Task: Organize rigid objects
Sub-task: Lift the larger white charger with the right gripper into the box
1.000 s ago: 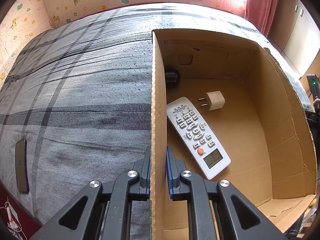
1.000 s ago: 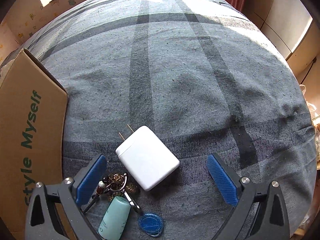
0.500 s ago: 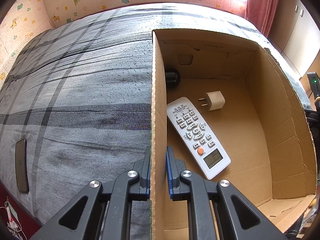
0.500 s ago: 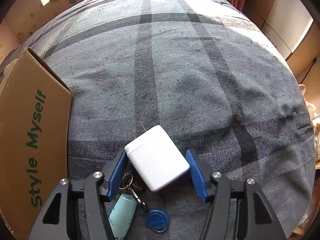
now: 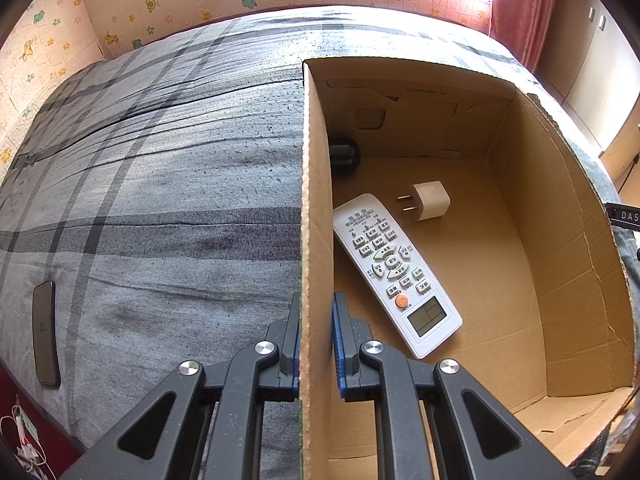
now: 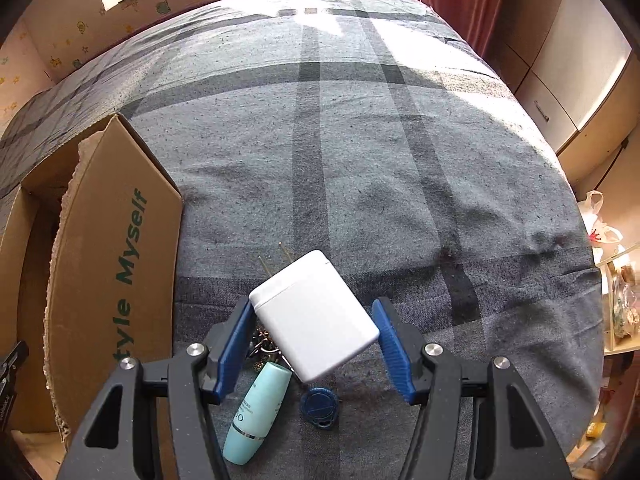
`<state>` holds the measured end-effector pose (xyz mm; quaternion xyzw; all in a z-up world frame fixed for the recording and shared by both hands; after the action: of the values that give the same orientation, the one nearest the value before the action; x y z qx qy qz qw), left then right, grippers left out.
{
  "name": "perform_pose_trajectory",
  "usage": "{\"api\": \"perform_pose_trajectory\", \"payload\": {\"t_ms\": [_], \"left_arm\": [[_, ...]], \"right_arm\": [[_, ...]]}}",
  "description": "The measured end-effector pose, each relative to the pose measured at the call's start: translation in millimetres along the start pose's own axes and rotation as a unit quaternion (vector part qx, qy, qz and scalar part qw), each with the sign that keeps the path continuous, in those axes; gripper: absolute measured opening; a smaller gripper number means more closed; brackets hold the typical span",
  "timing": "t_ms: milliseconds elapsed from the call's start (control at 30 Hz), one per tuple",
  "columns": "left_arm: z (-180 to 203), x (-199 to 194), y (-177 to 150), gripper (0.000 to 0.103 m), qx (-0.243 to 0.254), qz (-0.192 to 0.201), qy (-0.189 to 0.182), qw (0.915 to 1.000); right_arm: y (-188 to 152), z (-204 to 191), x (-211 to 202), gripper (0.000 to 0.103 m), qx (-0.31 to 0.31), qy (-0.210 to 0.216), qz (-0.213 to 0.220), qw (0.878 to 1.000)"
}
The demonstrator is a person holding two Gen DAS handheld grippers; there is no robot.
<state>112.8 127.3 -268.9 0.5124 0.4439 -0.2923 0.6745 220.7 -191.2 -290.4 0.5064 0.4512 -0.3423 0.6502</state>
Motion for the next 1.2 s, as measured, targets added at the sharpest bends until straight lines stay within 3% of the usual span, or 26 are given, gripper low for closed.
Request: {"api": "perform_pose_trajectory", "payload": {"t_ms": [733, 1200], "left_arm": [[-1, 0, 0, 0.013, -0.004, -0.001, -0.004, 1.0], [-2, 0, 1, 0.013, -0.003, -0.001, -0.005, 1.0]], "right_arm": [[33, -62, -106, 0.064, -0.075, 0.022, 0.065, 0.995], [41, -141, -114, 0.064, -0.146, 0.076, 0.069, 0.984]]}}
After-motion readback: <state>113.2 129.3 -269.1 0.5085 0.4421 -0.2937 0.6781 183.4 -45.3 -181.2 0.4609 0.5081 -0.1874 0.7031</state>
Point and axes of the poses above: each gripper's, at about its wrist camera, not at the fingertips, and x roughly the way its jaws point, z to its right, y to its top, the point moved 3 cm from there along x, roughly the way its jaws point, and after that the axes turned 12 degrees about -x, right-handed, at the moved point
